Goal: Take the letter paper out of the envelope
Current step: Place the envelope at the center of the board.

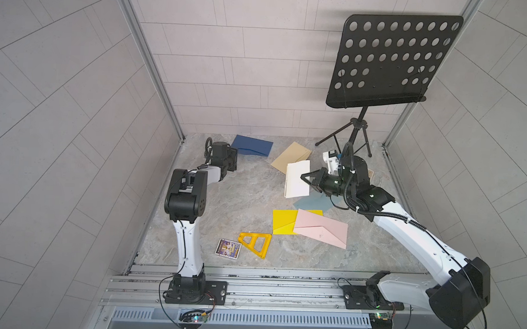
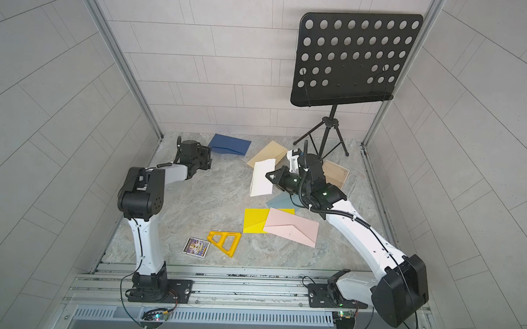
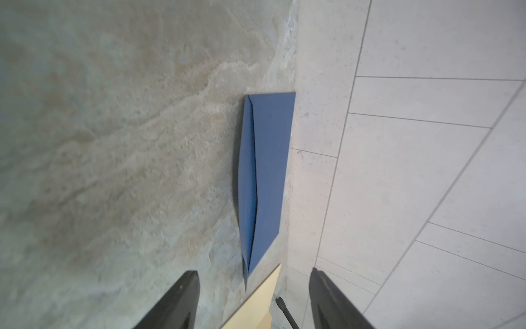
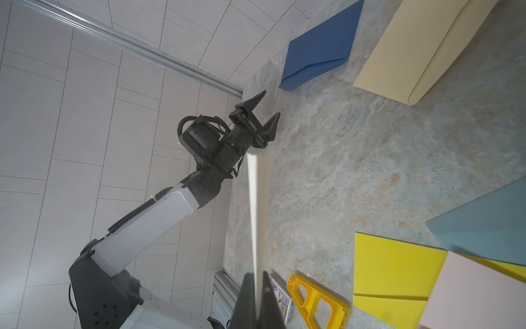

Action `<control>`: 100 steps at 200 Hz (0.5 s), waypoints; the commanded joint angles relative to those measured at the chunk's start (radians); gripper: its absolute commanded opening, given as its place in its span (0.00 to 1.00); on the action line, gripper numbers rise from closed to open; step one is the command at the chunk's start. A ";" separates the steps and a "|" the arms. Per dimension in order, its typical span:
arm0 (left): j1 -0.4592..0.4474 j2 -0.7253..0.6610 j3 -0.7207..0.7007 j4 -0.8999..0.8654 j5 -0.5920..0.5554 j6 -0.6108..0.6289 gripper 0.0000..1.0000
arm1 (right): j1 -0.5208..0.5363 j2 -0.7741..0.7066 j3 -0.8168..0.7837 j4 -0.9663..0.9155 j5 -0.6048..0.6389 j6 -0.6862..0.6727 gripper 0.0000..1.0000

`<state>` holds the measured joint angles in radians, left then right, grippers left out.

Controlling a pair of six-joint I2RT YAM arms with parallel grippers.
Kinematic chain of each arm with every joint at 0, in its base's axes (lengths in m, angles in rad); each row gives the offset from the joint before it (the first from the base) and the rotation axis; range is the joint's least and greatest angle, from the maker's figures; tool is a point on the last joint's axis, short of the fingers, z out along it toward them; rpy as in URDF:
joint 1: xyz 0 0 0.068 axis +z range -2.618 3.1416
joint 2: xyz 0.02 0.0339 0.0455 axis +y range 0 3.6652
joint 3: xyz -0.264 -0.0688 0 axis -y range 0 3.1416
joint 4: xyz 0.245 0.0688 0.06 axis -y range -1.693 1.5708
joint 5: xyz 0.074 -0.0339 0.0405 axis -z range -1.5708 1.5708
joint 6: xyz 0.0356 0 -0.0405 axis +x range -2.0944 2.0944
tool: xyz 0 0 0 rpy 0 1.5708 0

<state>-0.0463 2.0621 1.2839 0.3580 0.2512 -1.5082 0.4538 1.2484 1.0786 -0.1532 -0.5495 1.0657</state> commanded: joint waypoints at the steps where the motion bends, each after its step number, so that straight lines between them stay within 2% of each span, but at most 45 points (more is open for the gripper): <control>1: -0.011 -0.128 -0.050 -0.031 0.052 0.040 0.60 | -0.016 0.014 0.035 0.073 -0.052 0.066 0.00; 22: -0.060 -0.239 -0.099 -0.043 0.111 0.074 0.48 | -0.040 0.039 0.031 0.175 -0.090 0.178 0.00; 46: -0.166 -0.360 -0.158 -0.051 0.181 0.096 0.31 | -0.065 0.082 0.044 0.308 -0.134 0.314 0.00; 75: -0.297 -0.544 -0.224 -0.093 0.216 0.119 0.29 | -0.089 0.111 0.098 0.326 -0.213 0.369 0.00; 100: -0.346 -0.705 -0.230 -0.205 0.255 0.155 0.30 | -0.127 0.088 0.083 0.386 -0.249 0.426 0.00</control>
<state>-0.3809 1.4982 1.0611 0.2558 0.4522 -1.3994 0.3569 1.3685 1.1469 0.1261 -0.7300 1.3895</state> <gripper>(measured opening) 0.301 0.046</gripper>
